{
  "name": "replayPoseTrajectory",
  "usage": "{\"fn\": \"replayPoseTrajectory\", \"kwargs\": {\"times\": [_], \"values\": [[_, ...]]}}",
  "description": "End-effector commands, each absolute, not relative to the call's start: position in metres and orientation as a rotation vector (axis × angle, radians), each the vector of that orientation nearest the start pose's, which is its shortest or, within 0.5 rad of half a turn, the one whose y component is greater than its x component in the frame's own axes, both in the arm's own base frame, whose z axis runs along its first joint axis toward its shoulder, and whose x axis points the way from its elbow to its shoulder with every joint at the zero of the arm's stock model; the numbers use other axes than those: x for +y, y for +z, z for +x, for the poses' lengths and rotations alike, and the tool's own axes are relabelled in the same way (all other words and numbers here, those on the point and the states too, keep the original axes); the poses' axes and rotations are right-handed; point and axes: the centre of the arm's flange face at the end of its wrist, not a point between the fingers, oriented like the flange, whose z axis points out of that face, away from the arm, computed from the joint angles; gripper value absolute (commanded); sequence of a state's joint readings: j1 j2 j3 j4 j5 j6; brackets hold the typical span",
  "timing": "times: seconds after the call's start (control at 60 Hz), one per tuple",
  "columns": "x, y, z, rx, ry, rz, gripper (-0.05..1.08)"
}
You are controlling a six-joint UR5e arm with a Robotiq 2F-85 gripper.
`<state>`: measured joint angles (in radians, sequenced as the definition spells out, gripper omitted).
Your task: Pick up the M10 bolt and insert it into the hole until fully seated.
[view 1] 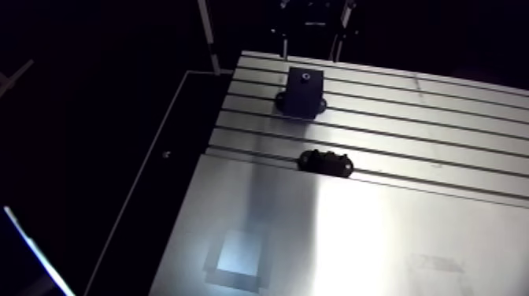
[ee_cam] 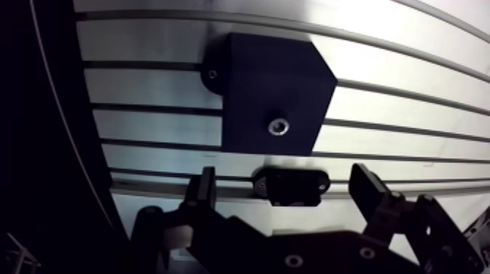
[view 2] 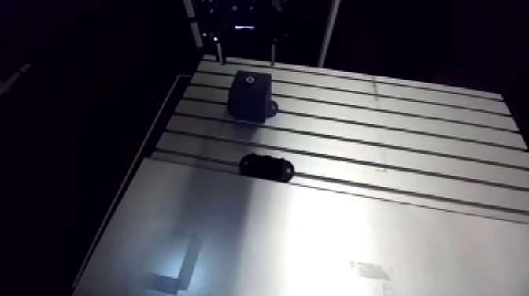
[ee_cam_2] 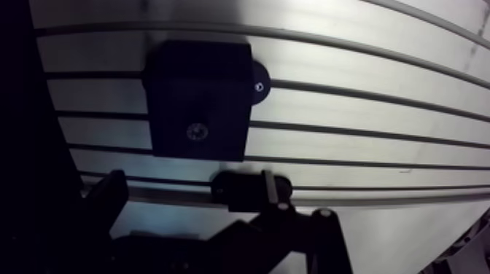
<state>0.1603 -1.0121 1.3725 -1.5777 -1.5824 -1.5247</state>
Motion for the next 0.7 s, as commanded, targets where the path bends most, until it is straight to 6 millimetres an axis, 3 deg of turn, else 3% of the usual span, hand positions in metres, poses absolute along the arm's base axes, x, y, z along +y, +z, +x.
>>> {"fn": "replayPoseTrajectory", "kwargs": {"times": [0.017,0.233,0.483,0.7], "values": [[-0.233,0.271,-0.619,2.807,0.065,-0.159,0.00],[-0.227,0.310,-0.603,2.851,0.056,-0.167,0.00],[-0.196,0.391,-0.562,2.944,0.029,-0.114,0.00],[-0.172,0.419,-0.531,2.966,0.025,-0.073,0.00]]}}
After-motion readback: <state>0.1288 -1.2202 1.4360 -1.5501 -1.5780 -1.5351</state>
